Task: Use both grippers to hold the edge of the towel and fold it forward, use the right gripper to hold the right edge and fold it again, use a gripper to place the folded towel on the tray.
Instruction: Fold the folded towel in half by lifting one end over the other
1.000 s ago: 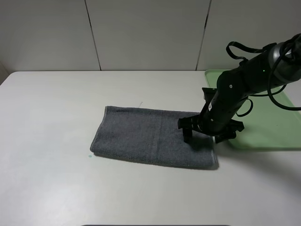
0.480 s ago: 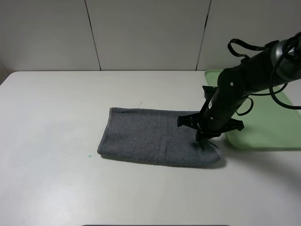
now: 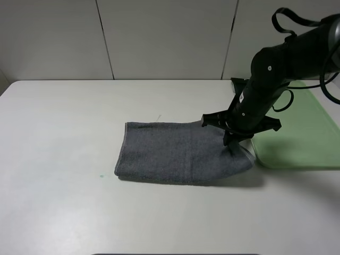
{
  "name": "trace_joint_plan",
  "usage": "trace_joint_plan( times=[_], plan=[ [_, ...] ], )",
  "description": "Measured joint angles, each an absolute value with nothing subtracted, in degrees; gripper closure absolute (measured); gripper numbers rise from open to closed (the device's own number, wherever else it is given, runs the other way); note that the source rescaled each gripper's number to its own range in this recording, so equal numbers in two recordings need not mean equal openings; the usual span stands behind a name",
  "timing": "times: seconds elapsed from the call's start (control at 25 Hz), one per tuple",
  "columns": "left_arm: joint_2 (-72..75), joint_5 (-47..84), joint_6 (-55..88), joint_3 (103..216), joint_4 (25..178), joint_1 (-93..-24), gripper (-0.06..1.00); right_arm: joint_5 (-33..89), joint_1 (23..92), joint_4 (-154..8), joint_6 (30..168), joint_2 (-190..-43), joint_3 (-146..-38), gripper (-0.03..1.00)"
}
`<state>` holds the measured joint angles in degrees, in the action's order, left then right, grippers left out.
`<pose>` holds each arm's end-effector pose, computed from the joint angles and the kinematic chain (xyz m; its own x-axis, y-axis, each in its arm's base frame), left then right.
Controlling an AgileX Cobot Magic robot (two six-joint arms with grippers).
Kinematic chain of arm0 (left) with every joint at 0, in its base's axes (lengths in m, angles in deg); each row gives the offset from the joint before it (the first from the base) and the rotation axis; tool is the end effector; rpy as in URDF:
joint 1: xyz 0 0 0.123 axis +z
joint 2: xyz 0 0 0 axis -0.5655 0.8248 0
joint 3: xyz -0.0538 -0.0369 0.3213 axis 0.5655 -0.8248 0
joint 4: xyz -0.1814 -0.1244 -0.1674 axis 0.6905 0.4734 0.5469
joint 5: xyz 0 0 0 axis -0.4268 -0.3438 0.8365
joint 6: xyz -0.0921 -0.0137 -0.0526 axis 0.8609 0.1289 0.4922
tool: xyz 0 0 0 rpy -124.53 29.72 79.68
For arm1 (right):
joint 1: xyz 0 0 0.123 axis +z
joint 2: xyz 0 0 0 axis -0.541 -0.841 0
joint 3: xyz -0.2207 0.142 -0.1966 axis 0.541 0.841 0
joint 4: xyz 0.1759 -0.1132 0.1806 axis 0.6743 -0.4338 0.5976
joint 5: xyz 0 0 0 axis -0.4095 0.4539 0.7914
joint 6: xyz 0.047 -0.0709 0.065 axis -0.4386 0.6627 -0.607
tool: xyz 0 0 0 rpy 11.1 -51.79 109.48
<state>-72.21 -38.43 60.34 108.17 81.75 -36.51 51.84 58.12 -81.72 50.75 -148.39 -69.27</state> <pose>-0.0119 0.0099 0.2792 -0.4480 -0.1001 -0.8884 -0.0958 0.9934 -0.0636 0.3296 0.1552 0.1531 -0.9723 0.0001 -0.2337 -0.0234 0.9949 0.0976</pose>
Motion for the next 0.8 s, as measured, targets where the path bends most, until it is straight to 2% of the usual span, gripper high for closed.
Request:
trace_joint_plan(
  times=[0.28, 0.56, 0.8],
  plan=[
    [-72.2, -38.4, 60.3, 108.2, 81.7, -36.5, -0.04, 64.1, 58.1, -85.2, 53.3, -148.4, -80.1, 0.89],
    [-72.2, -38.4, 60.3, 108.2, 81.7, -36.5, -0.04, 69.1, 58.1, -91.7, 53.6, -148.4, -85.8, 0.89],
    [-72.2, -38.4, 60.3, 108.2, 81.7, -36.5, -0.04, 70.6, 58.4, -92.1, 55.5, -148.3, -86.6, 0.89]
  ],
)
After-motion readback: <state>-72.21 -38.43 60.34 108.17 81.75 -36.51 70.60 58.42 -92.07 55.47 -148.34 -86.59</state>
